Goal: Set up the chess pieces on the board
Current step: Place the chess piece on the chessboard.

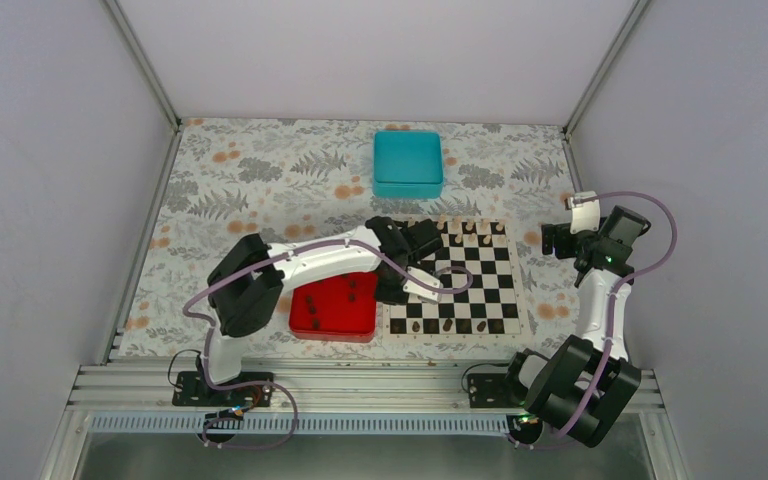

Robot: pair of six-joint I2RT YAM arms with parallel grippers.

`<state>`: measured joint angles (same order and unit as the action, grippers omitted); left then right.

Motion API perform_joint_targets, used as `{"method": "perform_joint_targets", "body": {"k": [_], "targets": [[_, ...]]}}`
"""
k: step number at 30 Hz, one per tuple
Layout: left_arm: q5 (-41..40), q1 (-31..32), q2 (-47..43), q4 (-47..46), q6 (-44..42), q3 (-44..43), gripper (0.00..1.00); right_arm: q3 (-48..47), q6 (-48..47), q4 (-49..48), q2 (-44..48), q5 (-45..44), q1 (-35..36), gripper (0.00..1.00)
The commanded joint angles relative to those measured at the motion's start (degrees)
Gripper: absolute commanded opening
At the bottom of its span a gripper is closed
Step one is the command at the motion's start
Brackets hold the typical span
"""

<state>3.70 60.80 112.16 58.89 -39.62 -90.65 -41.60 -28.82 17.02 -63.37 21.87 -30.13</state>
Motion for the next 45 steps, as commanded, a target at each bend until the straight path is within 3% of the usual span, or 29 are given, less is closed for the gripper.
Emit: {"method": "perform_joint_targets", "body": {"k": [1, 45], "targets": [[2.35, 0.45, 1.47, 0.43, -0.32, -1.92, 0.03, 0.10, -0.70, 0.30, 0.44, 1.49, -0.62, 1.00], [4.18, 0.91, 7.95, -1.21, -1.24, 0.11, 0.03, 0.01, -1.08, 1.06, 0.09, 2.28, -0.63, 1.00]]}}
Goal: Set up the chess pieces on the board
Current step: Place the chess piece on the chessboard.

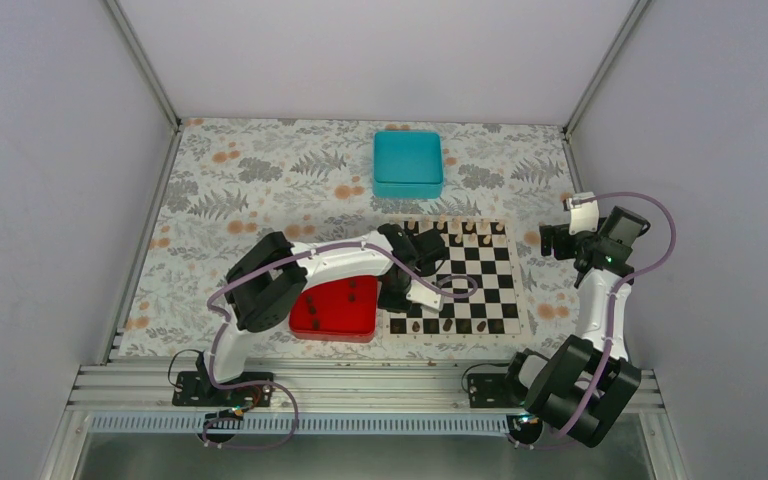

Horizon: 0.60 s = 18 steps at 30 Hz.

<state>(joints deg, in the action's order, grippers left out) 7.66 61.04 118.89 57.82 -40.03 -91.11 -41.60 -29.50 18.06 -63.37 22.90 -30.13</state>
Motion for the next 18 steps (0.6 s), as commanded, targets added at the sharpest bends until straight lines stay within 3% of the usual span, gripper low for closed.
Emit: {"method": "perform_joint_targets", "body": {"k": [1, 8, 14, 18], "targets": [[0.13, 0.68, 1.36, -0.09, -0.88, 0.58, 0.03, -0.04, -0.54, 0.04, 0.09, 1.27, -0.63, 1.00], [-0.10, 0.80, 1.31, 0.10, -0.85, 0.71, 0.08, -0.02, -0.52, 0.13, 0.09, 1.28, -0.63, 1.00], [-0.81, 0.91, 0.55, 0.03, -0.63, -0.10, 0.32, -0.07, -0.72, 0.29, 0.01, 1.46, -0.63, 1.00], [-3.25, 0.94, -1.23, 1.27, -0.69, -1.09, 0.42, -0.11, -0.74, 0.35, 0.09, 1.60, -0.63, 1.00]]}}
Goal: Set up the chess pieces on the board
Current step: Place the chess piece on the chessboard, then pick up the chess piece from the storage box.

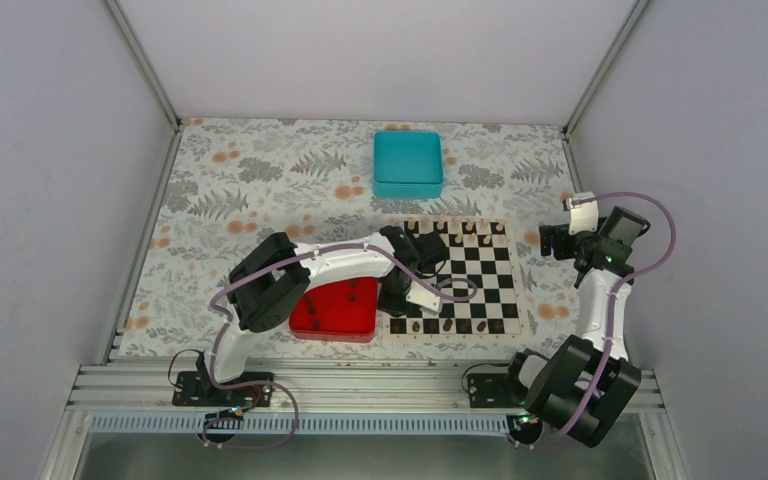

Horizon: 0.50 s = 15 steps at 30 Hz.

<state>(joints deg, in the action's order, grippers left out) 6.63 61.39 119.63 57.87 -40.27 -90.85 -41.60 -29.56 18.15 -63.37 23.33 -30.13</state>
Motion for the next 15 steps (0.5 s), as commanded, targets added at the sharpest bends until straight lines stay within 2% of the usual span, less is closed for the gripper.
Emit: {"method": "perform_joint_targets", "body": {"k": [1, 7, 15], "targets": [[-3.21, 0.50, -2.74, 1.51, -0.44, -1.54, 0.42, -0.07, -0.73, 0.30, 0.09, 1.15, -0.63, 1.00], [-7.72, -0.30, -9.34, 3.43, 0.54, -0.49, 0.42, 0.01, -0.77, 0.35, 0.09, 1.31, -0.63, 1.00], [-10.24, -5.83, -19.53, 2.50, 2.49, 10.57, 0.41, -0.10, -1.11, 0.82, -0.08, 1.80, -0.63, 1.00]]}}
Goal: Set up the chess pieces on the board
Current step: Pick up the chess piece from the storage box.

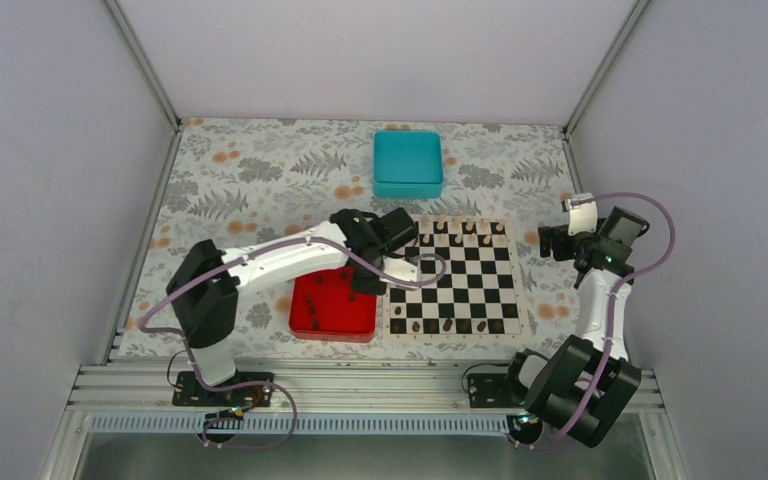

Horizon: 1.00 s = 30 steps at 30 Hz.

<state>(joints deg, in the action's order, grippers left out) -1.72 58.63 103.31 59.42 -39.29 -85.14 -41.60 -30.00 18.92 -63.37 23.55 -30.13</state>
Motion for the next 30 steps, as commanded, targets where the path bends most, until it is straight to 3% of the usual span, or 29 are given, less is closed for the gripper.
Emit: {"method": "perform_joint_targets", "body": {"k": [1, 10, 18, 30], "targets": [[-1.78, -4.04, -4.32, 0.50, 1.55, 6.37, 0.41, -0.14, -0.63, 0.07, -0.08, 1.63, -0.63, 1.00], [2.40, -9.96, -7.61, -5.58, 1.39, 15.21, 0.39, -0.25, -0.84, 0.51, -0.17, 2.00, -0.56, 1.00], [8.03, -9.86, -5.05, -7.62, 1.52, 17.23, 0.38, -0.37, -1.20, 0.80, -0.48, 2.38, -0.59, 1.00], [8.71, -9.85, -1.08, -11.24, 1.21, 18.31, 0.37, -0.40, -1.35, 0.81, -1.30, 2.46, -0.60, 1.00]]}}
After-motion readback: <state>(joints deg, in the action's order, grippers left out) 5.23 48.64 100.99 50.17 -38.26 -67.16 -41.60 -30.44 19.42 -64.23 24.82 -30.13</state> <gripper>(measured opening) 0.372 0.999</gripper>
